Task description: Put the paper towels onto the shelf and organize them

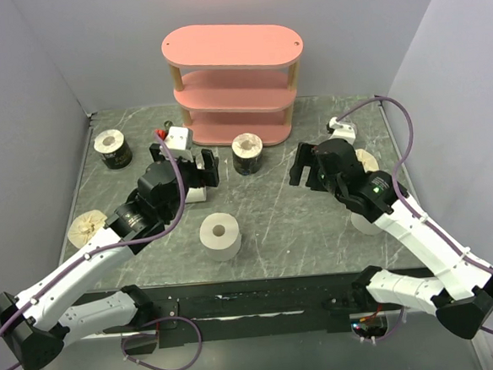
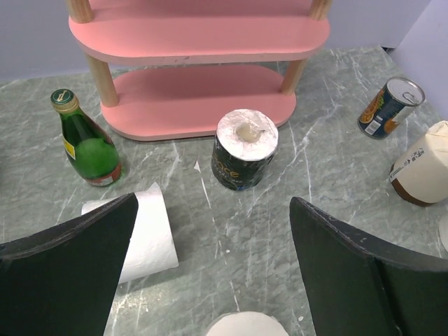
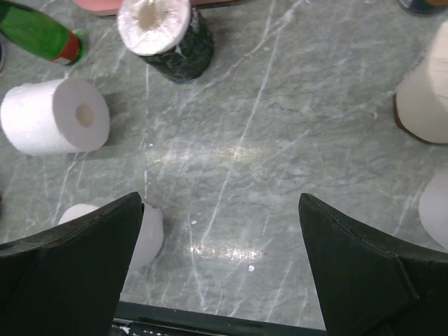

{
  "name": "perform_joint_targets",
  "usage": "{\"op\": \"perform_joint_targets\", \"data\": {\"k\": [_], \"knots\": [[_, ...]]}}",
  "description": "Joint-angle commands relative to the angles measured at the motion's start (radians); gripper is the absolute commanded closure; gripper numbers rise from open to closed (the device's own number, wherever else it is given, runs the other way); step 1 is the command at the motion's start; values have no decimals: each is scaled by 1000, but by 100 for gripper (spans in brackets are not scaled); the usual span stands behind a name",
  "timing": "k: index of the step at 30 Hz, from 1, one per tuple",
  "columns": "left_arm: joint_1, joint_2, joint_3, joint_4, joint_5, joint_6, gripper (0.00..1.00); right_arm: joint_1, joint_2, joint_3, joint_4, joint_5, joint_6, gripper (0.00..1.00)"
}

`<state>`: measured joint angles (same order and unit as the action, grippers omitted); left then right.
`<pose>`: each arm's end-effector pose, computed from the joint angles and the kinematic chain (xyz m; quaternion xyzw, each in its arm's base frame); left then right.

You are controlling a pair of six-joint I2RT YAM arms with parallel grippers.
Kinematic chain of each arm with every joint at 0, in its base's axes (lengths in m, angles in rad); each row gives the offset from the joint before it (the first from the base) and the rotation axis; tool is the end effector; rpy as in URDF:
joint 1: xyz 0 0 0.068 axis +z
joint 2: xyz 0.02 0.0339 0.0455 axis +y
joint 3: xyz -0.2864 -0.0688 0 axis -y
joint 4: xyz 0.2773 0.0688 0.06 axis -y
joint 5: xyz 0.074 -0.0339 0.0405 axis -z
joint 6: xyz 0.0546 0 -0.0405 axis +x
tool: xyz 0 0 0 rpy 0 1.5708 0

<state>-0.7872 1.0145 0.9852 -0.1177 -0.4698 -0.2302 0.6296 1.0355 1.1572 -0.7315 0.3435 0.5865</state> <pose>0.2074 -0.1732 0.3906 0.0562 0.7498 -0.1555 0.6407 0.2086 0.1292 0.3812 0.0602 0.8752 0.1358 0.4604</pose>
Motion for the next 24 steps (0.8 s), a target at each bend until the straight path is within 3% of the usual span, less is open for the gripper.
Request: {"op": "perform_joint_targets", "data": {"k": [1,9,12,16,21,24], "knots": [[-4,-11,4,29,-33,-3,4,-2,12,48,-60,129,71,0],[-4,-40,-5,36,-61,-4,4,-17,103,105,-201,362,173,0],[-4,-48,-8,41,-66,-1,4,-100,172,159,-264,376,199,0],[-4,-47,1,32,-55,-6,4,-234,228,159,-243,321,141,2],[-4,-56,4,29,-43,-8,4,-404,271,121,-115,175,10,17],[-4,-67,3,32,-35,-12,4,-441,285,105,-36,71,-114,18]]}}
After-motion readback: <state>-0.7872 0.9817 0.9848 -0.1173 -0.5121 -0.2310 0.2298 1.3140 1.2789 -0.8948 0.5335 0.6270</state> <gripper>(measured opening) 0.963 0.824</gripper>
